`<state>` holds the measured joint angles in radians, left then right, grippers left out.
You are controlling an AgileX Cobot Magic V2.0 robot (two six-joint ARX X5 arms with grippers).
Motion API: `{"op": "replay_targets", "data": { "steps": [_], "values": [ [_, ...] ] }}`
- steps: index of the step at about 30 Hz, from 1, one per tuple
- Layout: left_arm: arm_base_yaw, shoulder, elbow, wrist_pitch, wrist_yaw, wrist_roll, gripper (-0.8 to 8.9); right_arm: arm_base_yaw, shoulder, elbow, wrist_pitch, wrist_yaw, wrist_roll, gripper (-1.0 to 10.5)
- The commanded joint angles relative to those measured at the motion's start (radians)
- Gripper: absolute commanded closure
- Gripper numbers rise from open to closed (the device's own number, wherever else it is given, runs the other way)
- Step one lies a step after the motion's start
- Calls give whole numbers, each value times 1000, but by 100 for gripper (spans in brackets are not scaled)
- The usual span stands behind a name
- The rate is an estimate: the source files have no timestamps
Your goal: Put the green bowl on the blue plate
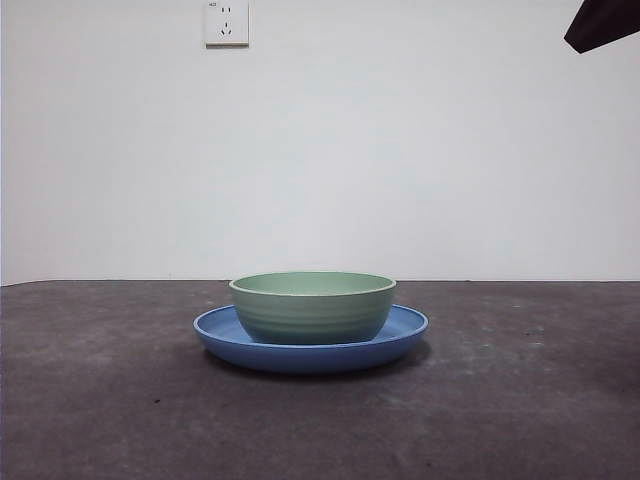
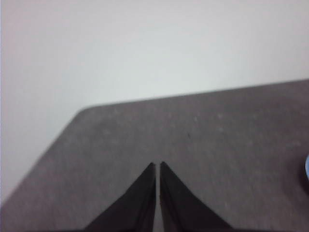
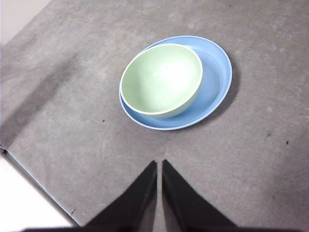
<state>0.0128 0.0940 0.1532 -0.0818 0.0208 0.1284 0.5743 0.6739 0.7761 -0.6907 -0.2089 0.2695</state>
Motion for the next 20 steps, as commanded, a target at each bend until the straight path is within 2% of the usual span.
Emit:
{"op": "replay_targets", "data": {
  "steps": [1,12,20],
  "values": [
    [2,-22,-40,7,-6,-34,799,7,3,10,11,1,7,934],
    [2,-91,-141,-8,-6,-69,798,7,3,10,10,0,7,934],
    [2,-91,-142,-92,-6,-69,798,7,3,10,11,1,7,934]
  ]
}}
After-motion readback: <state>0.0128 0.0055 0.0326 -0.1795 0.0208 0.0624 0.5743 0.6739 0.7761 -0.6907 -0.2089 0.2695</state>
